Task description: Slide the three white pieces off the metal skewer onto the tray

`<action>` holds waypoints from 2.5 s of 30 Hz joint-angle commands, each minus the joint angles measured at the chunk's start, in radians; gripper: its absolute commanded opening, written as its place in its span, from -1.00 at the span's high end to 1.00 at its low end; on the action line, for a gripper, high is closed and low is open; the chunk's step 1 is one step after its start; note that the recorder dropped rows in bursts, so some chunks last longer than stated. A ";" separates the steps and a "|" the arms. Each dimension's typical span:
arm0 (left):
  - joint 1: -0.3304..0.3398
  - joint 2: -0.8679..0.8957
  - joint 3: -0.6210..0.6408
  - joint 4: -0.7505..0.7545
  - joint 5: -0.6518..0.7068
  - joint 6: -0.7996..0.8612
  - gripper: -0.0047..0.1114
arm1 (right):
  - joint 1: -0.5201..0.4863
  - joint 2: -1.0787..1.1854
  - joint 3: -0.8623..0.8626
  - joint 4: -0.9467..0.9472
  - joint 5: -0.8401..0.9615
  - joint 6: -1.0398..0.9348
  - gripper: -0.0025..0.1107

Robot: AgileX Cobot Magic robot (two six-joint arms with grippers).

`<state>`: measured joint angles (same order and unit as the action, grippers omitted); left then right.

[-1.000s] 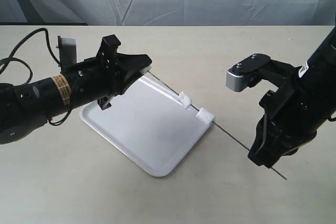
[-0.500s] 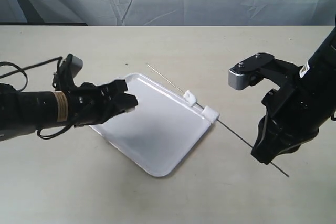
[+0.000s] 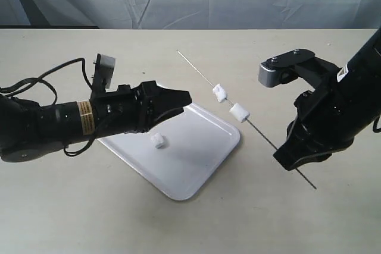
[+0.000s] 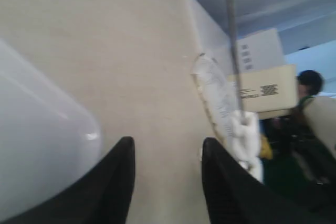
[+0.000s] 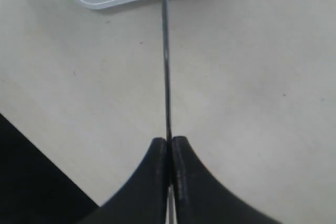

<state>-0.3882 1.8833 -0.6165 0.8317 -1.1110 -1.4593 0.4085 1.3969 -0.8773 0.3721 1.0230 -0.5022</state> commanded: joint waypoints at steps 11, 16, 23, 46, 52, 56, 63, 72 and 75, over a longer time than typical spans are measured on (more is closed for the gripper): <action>-0.113 -0.011 -0.037 -0.068 -0.110 -0.106 0.23 | 0.001 -0.005 0.004 0.080 -0.007 -0.002 0.97; -0.123 -0.011 -0.063 -0.083 -0.110 -0.108 0.23 | 0.001 -0.005 0.004 0.088 0.013 -0.002 0.97; -0.123 -0.011 -0.065 -0.084 -0.110 -0.111 0.23 | 0.001 -0.005 0.004 0.119 0.029 -0.024 0.97; -0.121 -0.010 -0.069 -0.102 -0.110 -0.108 0.70 | 0.001 -0.005 0.004 0.133 0.063 -0.029 0.97; -0.079 -0.010 -0.069 -0.147 -0.110 -0.100 0.70 | 0.001 -0.005 0.004 0.125 0.102 -0.029 0.97; -0.008 -0.010 -0.069 -0.111 -0.110 -0.107 0.70 | 0.001 -0.005 0.004 0.107 0.129 -0.029 0.97; 0.101 -0.010 -0.069 -0.080 -0.110 -0.111 0.70 | 0.001 -0.005 0.004 0.073 0.188 -0.029 0.97; 0.191 -0.010 -0.069 0.100 -0.011 -0.109 0.70 | 0.001 -0.005 0.004 0.047 0.183 -0.023 0.97; 0.168 -0.010 -0.069 0.205 0.173 -0.107 0.70 | 0.001 -0.005 0.004 0.047 0.162 -0.021 0.97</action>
<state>-0.2008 1.8792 -0.6805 0.9440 -1.0757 -1.5698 0.4085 1.3959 -0.8773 0.4255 1.2035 -0.5235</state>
